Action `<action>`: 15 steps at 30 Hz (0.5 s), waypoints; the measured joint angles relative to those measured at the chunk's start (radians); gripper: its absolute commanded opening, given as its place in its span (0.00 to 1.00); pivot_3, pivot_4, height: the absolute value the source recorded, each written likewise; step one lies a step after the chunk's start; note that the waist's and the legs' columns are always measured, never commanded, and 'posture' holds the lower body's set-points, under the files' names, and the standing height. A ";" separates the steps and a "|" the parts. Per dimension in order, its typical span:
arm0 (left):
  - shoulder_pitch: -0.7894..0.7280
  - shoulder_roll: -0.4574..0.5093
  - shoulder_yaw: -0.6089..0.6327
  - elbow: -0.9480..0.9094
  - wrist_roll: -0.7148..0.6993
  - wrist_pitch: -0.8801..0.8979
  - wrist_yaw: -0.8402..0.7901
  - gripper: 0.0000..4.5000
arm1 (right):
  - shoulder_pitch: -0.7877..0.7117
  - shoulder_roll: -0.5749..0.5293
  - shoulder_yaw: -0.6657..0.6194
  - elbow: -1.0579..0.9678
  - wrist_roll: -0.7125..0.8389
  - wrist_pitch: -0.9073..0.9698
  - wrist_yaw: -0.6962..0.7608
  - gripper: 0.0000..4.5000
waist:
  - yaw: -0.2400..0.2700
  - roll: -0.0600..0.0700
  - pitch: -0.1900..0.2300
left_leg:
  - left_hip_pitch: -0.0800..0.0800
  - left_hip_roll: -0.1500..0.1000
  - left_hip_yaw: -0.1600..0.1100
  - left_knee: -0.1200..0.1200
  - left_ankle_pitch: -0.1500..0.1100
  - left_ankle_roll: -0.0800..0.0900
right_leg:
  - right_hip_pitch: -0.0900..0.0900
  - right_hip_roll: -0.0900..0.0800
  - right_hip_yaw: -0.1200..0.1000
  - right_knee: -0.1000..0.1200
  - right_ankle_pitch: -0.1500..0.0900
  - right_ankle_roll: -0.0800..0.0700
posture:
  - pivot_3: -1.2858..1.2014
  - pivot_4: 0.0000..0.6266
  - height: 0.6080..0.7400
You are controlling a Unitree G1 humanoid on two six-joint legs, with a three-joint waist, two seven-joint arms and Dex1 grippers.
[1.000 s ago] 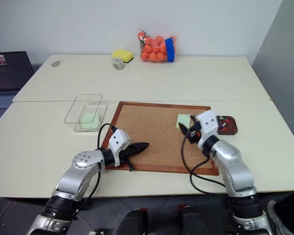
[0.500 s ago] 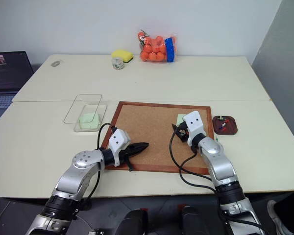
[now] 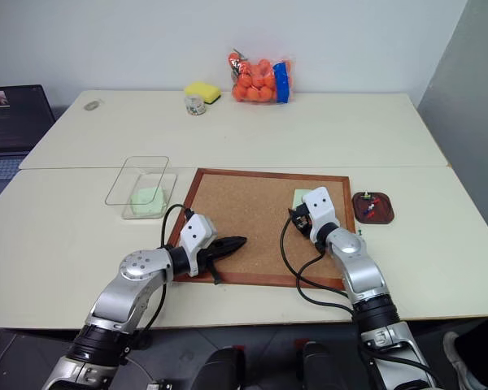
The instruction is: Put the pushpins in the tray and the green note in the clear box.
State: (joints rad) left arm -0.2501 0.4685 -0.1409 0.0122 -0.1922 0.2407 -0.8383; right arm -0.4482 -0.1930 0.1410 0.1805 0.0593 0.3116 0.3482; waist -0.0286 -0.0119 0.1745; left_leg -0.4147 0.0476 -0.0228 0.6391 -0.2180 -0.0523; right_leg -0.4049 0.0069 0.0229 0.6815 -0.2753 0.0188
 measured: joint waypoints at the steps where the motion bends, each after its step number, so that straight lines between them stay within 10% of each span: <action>1: 0.000 0.000 0.000 -0.001 0.000 0.001 0.000 0.00 | 0.000 0.000 0.000 0.000 0.000 0.000 0.001 0.27 | 0.000 0.000 0.000 | 0.000 0.000 0.000 0.000 0.000 0.000 | 0.000 0.000 0.000 0.000 0.000 0.000 | 0.52 0.24 1.00; 6: 0.001 0.000 0.000 -0.004 0.000 0.006 0.000 0.00 | 0.005 0.003 0.000 -0.003 0.001 0.000 0.007 0.02 | 0.000 0.000 0.000 | 0.000 0.000 0.000 0.000 0.000 0.000 | 0.000 0.000 0.000 0.000 0.000 0.000 | 0.52 0.24 1.00; 15: 0.003 0.000 0.000 -0.009 0.000 0.009 0.000 0.00 | 0.020 0.007 -0.003 -0.007 0.001 -0.034 0.003 0.02 | 0.000 0.000 0.000 | 0.000 0.000 0.000 0.000 0.000 0.000 | 0.000 0.000 0.000 0.000 0.000 0.000 | 0.52 0.24 1.00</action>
State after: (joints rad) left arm -0.2474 0.4686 -0.1409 0.0032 -0.1922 0.2502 -0.8387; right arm -0.4285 -0.1862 0.1380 0.1737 0.0600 0.2774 0.3509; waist -0.0282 -0.0119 0.1745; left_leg -0.4149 0.0475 -0.0228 0.6391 -0.2180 -0.0524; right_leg -0.4049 0.0069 0.0230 0.6812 -0.2754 0.0188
